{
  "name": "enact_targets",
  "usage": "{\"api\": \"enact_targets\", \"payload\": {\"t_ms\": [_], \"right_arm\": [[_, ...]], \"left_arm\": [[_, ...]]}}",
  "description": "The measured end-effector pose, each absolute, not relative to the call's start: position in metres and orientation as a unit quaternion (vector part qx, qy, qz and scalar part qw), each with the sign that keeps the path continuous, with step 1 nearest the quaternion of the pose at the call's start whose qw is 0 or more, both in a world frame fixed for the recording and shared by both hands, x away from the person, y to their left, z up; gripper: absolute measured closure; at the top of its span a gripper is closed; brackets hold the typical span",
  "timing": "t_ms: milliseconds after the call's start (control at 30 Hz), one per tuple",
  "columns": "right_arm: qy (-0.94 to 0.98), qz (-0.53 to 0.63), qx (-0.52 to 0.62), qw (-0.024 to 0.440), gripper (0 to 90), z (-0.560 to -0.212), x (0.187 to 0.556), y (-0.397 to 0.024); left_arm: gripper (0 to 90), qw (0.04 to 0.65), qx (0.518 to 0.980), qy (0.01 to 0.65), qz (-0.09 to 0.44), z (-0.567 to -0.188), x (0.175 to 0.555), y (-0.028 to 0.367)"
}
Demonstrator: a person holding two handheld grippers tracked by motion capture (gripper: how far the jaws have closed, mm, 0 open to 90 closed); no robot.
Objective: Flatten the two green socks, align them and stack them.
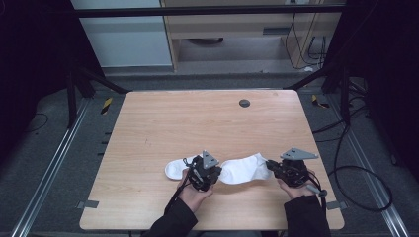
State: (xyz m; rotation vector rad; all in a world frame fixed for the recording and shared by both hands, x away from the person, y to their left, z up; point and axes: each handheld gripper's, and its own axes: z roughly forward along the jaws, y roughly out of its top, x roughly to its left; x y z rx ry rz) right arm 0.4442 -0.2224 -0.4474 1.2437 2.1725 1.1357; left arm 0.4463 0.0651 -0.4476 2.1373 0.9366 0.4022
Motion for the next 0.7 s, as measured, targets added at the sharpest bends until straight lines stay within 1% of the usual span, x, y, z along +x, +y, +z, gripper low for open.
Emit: {"api": "enact_targets", "payload": {"t_ms": [33, 300, 700], "right_arm": [[0.777, 0.406, 0.441, 0.194, 85.7, -0.448, 0.442, -0.219], [0.793, 0.405, 0.419, 0.179, 85.6, -0.451, 0.432, -0.188], [0.807, 0.400, 0.408, 0.148, 85.5, -0.464, 0.424, -0.156]], "left_arm": [[88.4, 0.372, 0.838, 0.364, 0.165, -0.446, 0.442, 0.071], [88.4, 0.357, 0.845, 0.364, 0.164, -0.450, 0.425, 0.096], [88.4, 0.339, 0.842, 0.387, 0.163, -0.466, 0.416, 0.136]]}}
